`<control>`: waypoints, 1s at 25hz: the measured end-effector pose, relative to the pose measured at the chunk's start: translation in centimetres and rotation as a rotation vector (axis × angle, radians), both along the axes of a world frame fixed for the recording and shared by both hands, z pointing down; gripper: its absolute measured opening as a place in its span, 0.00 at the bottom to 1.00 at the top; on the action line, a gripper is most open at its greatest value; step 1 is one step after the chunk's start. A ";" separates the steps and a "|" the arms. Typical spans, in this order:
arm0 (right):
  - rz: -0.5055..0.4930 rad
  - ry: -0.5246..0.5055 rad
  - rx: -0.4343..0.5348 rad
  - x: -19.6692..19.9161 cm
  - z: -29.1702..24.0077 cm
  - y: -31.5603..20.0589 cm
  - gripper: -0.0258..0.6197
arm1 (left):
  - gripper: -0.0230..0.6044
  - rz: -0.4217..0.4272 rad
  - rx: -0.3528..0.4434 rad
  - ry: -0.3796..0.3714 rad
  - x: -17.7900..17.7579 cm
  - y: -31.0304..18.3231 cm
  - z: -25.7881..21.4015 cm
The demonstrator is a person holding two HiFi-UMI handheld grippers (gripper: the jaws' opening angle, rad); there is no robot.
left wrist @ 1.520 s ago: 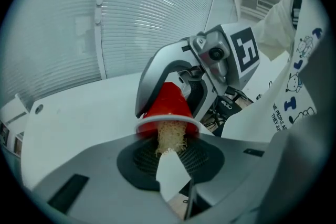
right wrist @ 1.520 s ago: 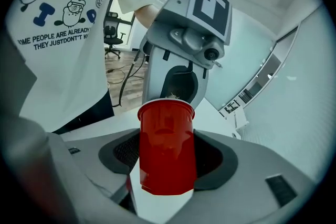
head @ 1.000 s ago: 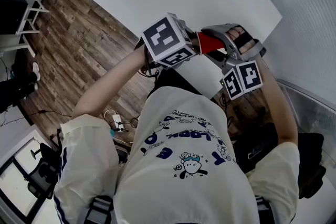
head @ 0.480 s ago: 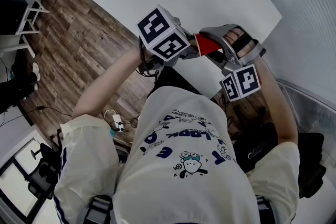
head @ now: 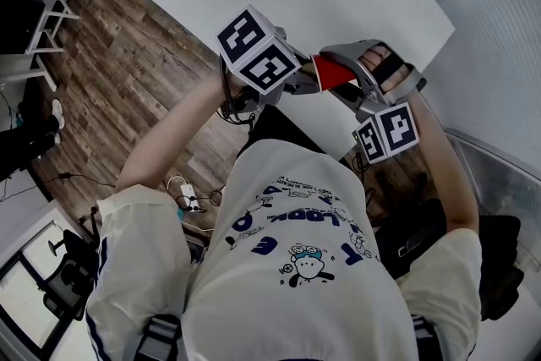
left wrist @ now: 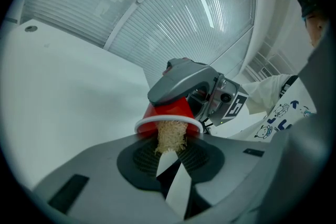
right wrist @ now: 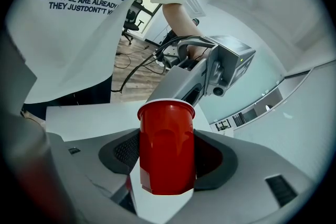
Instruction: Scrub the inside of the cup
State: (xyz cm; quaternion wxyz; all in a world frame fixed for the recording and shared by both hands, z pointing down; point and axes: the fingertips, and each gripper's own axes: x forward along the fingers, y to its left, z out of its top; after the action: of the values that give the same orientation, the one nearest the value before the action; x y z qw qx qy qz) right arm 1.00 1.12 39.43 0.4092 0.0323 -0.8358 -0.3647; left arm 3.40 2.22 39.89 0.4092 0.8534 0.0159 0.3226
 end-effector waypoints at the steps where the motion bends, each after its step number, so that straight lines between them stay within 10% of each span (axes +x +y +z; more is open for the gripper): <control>1: -0.001 0.000 0.000 0.0 0.0 0.0 0.48 | 0.20 -0.001 0.000 0.001 -0.1 0.0 0.0; 25: 0.032 -0.015 0.023 0.6 -0.3 -0.4 0.48 | 0.20 -0.039 -0.015 -0.004 -1.1 -0.2 0.3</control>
State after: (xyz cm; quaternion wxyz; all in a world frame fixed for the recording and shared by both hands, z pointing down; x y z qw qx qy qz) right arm 1.61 0.71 39.16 0.4083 0.0529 -0.8339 -0.3676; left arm 2.26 1.98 40.23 0.4220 0.8496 0.0009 0.3163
